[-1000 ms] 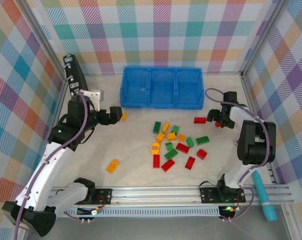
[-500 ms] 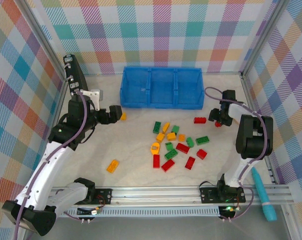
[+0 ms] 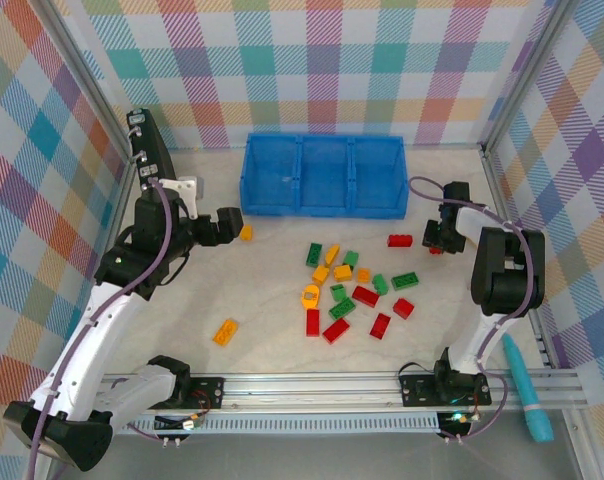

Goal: Sort the legos into containers by color
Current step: Pick up the lego from the middle-right of the table, then place the lego in the container.

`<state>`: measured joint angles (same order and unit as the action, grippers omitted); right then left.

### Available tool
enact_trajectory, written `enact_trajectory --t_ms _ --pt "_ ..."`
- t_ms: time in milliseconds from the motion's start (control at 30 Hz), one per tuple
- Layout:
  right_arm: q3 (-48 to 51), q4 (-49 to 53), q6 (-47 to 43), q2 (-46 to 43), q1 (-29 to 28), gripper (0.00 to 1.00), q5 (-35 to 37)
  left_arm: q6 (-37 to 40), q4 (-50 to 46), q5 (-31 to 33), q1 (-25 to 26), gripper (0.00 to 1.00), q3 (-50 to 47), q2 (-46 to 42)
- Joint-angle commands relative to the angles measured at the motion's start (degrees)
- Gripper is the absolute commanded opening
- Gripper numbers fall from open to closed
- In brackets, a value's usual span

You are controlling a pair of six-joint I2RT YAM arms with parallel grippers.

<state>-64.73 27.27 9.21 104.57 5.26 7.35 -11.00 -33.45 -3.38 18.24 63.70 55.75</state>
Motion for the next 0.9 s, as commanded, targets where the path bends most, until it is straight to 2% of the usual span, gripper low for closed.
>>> enact_trajectory --t_ms 0,100,267,400,500,567,667,867 --pt "-0.75 2.37 -0.53 0.38 0.37 0.34 0.56 -0.6 -2.5 0.22 0.39 1.0 2.33 -0.99" --pt "-1.51 3.93 -0.37 -1.12 0.3 0.31 0.08 1.14 -5.89 0.06 0.45 1.0 5.64 -0.07" --pt "-3.65 7.3 0.59 -7.55 0.37 0.29 -2.56 6.63 -17.23 -1.98 0.42 1.0 16.68 5.84" --pt "-7.08 8.81 1.54 -13.62 0.15 0.28 -8.31 10.26 -18.3 -3.2 0.39 1.0 19.8 6.24" --pt "-12.2 9.91 0.91 -15.96 -1.34 0.27 -12.52 13.21 -23.05 -5.79 0.62 1.0 26.83 8.92" --pt "-17.03 11.28 0.26 -16.02 -2.97 0.27 -14.35 13.86 -27.81 -7.18 1.27 1.0 33.72 11.85" --pt "-24.64 13.39 -2.17 -14.19 -6.97 0.27 -12.97 13.91 -37.63 -8.11 1.36 1.0 48.84 18.36" --pt "-36.27 15.56 -5.83 -4.89 -13.81 0.27 -10.28 14.21 -41.4 -3.49 1.98 1.0 63.4 23.1"
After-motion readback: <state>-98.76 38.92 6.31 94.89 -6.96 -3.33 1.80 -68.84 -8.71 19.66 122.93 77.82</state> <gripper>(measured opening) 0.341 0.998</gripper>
